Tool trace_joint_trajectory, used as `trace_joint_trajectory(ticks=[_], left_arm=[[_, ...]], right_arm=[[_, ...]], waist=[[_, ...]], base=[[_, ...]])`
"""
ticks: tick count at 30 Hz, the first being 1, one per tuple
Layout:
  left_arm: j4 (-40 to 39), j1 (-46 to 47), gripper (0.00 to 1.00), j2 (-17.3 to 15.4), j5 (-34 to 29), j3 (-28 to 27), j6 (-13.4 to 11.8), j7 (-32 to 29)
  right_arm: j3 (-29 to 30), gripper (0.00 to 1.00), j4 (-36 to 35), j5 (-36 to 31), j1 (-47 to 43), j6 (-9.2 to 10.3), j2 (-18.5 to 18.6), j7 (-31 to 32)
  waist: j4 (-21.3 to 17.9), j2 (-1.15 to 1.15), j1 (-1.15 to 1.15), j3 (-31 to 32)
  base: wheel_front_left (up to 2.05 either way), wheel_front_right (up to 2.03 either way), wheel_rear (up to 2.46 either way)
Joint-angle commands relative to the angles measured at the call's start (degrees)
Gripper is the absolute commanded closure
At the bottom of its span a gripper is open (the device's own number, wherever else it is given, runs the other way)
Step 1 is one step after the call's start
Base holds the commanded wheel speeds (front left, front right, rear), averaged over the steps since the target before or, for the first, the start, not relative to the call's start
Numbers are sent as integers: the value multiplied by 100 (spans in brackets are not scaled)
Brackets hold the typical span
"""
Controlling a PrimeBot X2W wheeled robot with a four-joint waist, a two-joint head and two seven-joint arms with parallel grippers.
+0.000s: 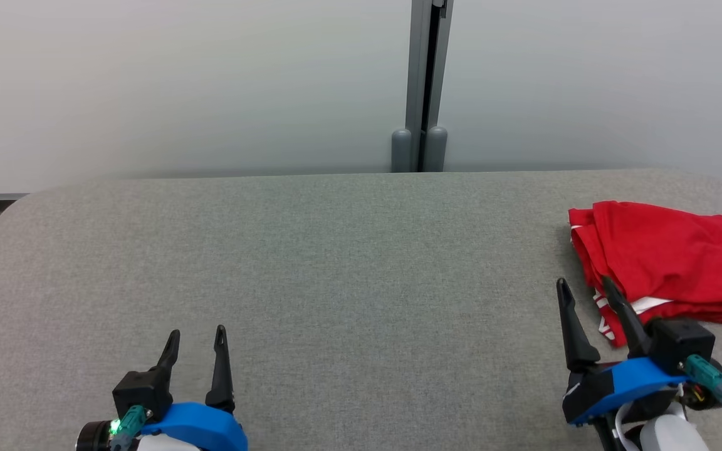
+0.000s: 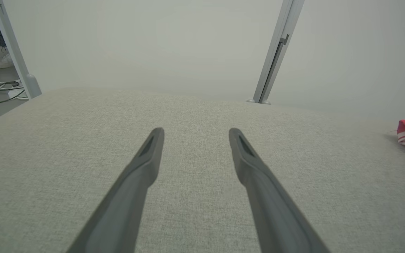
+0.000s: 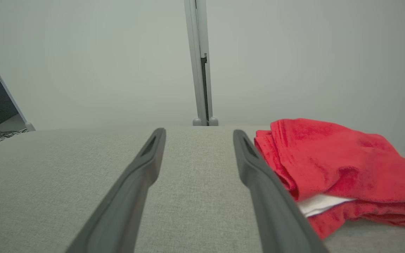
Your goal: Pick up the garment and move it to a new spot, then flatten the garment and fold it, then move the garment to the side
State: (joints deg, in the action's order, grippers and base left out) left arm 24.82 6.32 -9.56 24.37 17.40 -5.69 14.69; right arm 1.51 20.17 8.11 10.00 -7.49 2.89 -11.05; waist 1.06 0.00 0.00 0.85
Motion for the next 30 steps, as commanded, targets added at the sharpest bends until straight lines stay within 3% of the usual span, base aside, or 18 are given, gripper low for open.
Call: trace_joint_trajectory(ticks=[1, 29, 30], left_arm=[[36, -9, 0, -67, -42, 12, -9, -13], [-135, -114, 0, -175, -37, 155, -163, -103], [-108, -70, 100, -136, -36, 165, -137, -100]], right_arm=[[-37, 0, -32, 62, -143, -1, 7, -35], [-187, 0, -79, 359, -539, -1, 4, -203], [-176, 100, -67, 359, -450, 0, -2, -183]], waist=[[18, 0, 0, 4], [29, 0, 0, 37], [28, 0, 0, 36]], base=[[0, 0, 0], [0, 0, 0], [0, 0, 0]])
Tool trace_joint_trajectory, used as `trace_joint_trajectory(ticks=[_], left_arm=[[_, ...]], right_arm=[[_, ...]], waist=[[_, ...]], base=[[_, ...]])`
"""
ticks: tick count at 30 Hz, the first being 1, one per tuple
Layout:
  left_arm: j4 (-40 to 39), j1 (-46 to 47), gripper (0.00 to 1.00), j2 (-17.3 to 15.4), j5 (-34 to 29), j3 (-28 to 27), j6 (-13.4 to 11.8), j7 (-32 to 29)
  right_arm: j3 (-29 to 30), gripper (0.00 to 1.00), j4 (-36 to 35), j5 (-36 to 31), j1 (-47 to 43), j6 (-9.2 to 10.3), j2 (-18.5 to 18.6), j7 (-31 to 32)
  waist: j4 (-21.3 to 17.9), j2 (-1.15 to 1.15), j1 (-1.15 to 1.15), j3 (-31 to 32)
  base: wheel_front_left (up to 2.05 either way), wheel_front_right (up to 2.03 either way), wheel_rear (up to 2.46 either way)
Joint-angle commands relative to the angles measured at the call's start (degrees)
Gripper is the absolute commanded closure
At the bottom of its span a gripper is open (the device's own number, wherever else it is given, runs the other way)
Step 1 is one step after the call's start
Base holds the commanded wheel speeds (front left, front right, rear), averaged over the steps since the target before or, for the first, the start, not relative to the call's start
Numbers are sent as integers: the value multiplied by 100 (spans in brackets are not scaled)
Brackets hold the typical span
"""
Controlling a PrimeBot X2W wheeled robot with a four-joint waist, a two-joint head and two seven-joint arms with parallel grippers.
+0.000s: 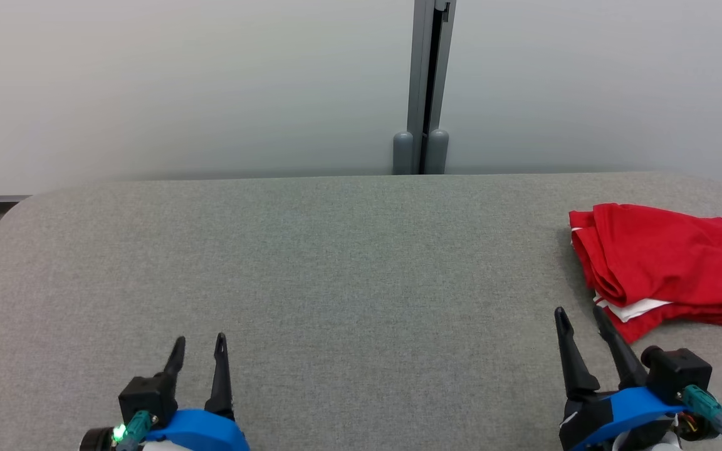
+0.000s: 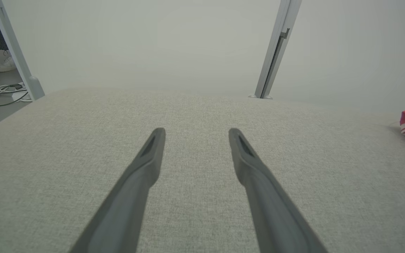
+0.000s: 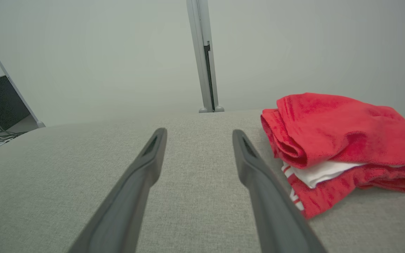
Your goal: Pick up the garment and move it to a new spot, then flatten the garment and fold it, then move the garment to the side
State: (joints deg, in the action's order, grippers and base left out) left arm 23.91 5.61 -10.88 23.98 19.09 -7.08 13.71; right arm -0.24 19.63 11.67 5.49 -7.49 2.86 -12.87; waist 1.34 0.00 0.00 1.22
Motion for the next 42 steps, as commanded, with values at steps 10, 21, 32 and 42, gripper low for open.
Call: trace_joint_trajectory(ticks=[10, 21, 32, 42], left_arm=[[48, -129, 100, 124, 622, -225, 133, -195], [-119, -91, 100, 226, 1563, -578, 334, -468], [-263, -59, 100, 315, 2394, -894, 515, -711], [-368, -34, 100, 380, 3001, -1121, 643, -890]], right_arm=[[95, 100, 138, 725, -11, 0, -13, 226], [164, 100, 0, 1843, -14, 0, -9, 465], [242, 100, -97, 2823, 5, 0, -6, 696], [305, 100, -168, 3538, 23, 0, -3, 865]], waist=[[-7, 0, 0, -7], [-19, 0, 0, -20], [-31, 0, 0, -32], [-40, 0, 0, -42]], base=[[0, 0, 0], [0, 0, 0], [0, 0, 0], [0, 0, 0]])
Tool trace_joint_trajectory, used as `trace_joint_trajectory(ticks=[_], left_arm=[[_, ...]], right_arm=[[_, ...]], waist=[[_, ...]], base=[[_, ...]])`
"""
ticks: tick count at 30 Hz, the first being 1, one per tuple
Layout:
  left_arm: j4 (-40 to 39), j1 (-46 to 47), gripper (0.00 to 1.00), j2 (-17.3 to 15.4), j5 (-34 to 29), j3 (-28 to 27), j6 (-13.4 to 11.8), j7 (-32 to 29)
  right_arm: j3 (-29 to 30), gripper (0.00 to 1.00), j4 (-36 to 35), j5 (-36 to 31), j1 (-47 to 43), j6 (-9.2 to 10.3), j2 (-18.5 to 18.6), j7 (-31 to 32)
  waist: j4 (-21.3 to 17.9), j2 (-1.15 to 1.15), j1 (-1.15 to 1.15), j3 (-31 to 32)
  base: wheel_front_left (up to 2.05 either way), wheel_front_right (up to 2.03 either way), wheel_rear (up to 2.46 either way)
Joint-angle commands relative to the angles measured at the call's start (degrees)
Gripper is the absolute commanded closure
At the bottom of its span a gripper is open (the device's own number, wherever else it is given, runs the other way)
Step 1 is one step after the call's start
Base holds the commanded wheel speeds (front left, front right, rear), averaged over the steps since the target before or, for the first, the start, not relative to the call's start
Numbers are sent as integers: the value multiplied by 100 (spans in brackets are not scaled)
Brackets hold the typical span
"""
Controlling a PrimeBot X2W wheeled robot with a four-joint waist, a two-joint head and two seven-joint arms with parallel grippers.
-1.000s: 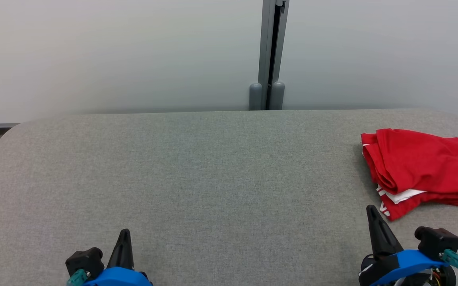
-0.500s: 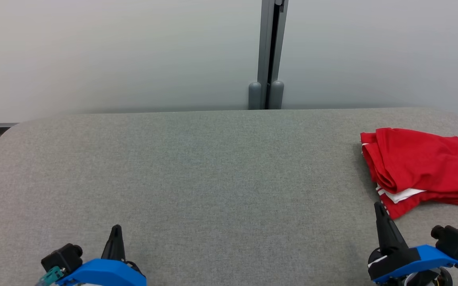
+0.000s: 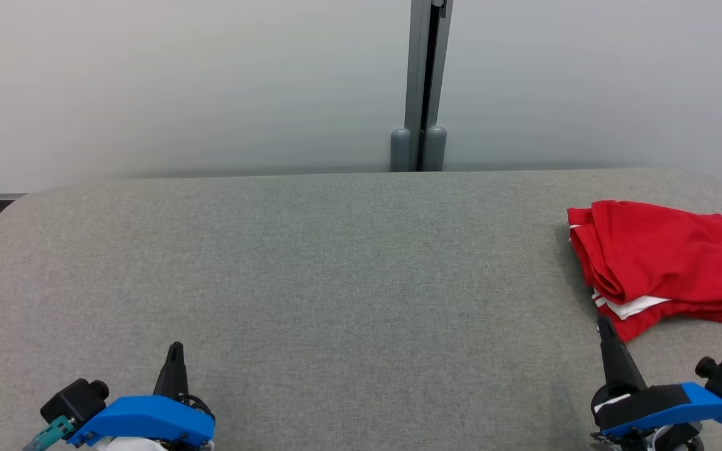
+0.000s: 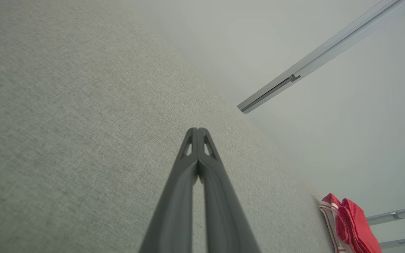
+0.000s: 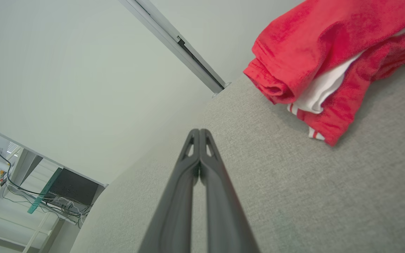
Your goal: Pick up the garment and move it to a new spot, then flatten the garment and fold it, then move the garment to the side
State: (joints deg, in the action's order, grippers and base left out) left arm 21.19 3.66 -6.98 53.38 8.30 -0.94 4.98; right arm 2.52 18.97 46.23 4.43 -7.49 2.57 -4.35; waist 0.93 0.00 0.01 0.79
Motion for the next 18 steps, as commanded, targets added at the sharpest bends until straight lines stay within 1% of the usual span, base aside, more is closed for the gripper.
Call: trace_joint_trajectory(ticks=[1, 18], left_arm=[[-116, 166, 100, 7, 186, -91, 59, -55], [-283, 212, 100, 112, 1171, -471, 272, -352]], right_arm=[[42, 100, -116, 234, 133, 0, 28, 47], [138, 100, -223, 1394, 165, -1, 33, 328]], waist=[[-2, 0, 0, -2], [-20, 0, 0, -21]], base=[[0, 0, 0], [0, 0, 0]])
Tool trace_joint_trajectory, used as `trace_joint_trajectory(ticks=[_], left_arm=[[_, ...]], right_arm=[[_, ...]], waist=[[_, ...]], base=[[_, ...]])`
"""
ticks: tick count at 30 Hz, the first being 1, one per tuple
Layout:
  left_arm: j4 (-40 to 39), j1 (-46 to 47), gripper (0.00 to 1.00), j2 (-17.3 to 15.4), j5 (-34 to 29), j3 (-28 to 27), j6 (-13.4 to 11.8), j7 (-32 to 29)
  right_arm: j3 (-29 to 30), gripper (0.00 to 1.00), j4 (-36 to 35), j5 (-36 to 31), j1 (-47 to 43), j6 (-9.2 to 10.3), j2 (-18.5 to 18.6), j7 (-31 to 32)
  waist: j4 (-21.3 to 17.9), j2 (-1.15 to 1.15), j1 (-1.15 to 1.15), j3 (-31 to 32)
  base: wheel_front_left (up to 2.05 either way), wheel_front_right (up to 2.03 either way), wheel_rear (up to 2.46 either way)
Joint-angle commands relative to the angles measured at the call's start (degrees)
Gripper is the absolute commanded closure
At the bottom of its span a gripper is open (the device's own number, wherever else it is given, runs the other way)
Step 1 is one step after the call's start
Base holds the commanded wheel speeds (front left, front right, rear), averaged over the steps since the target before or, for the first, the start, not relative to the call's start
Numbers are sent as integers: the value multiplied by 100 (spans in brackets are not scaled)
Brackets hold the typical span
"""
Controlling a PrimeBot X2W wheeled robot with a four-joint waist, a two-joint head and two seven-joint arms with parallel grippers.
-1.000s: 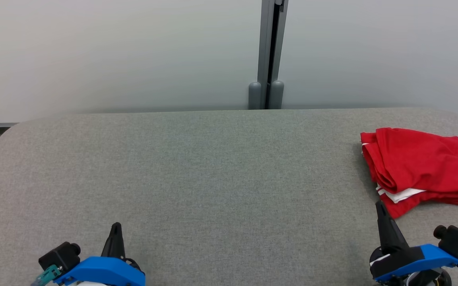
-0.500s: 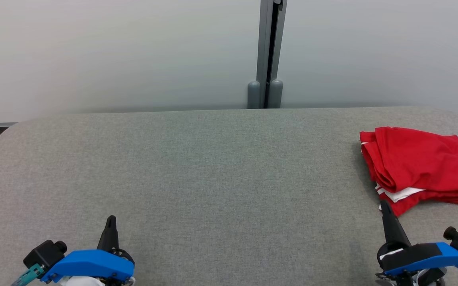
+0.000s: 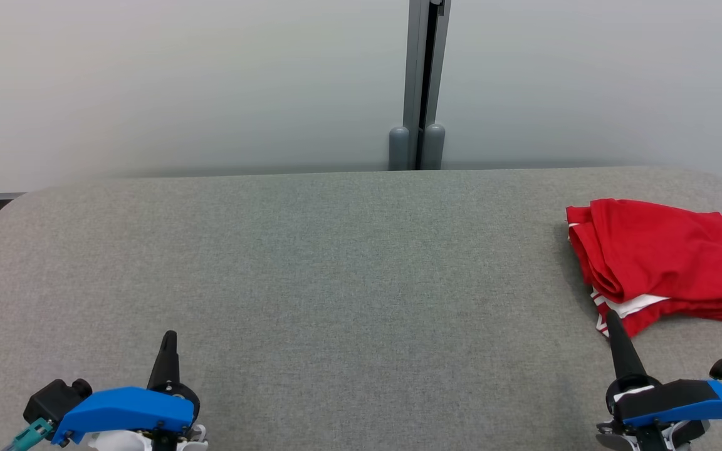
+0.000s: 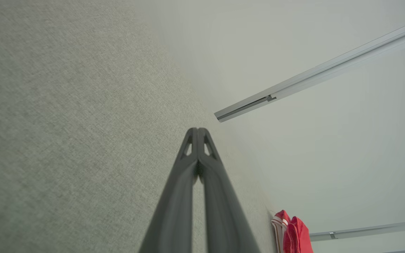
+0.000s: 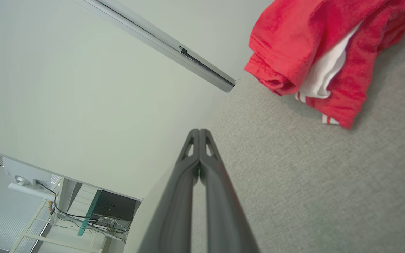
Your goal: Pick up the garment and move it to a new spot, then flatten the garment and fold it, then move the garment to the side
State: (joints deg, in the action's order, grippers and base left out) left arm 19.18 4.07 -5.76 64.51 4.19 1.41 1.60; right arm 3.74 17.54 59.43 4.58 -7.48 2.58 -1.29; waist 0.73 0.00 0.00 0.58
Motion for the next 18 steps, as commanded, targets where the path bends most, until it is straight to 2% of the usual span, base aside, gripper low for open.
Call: trace_joint_trajectory(ticks=[1, 18], left_arm=[[-90, 172, 100, -6, 109, -83, 46, -26], [-238, 195, 100, 99, 983, -415, 236, -291]], right_arm=[[21, 100, -87, 136, 152, -2, 32, 39], [111, 100, -181, 1167, 165, -2, 37, 284]], waist=[[-1, 0, 0, -1], [-20, 0, 0, -21]], base=[[0, 0, 0], [0, 0, 0]])
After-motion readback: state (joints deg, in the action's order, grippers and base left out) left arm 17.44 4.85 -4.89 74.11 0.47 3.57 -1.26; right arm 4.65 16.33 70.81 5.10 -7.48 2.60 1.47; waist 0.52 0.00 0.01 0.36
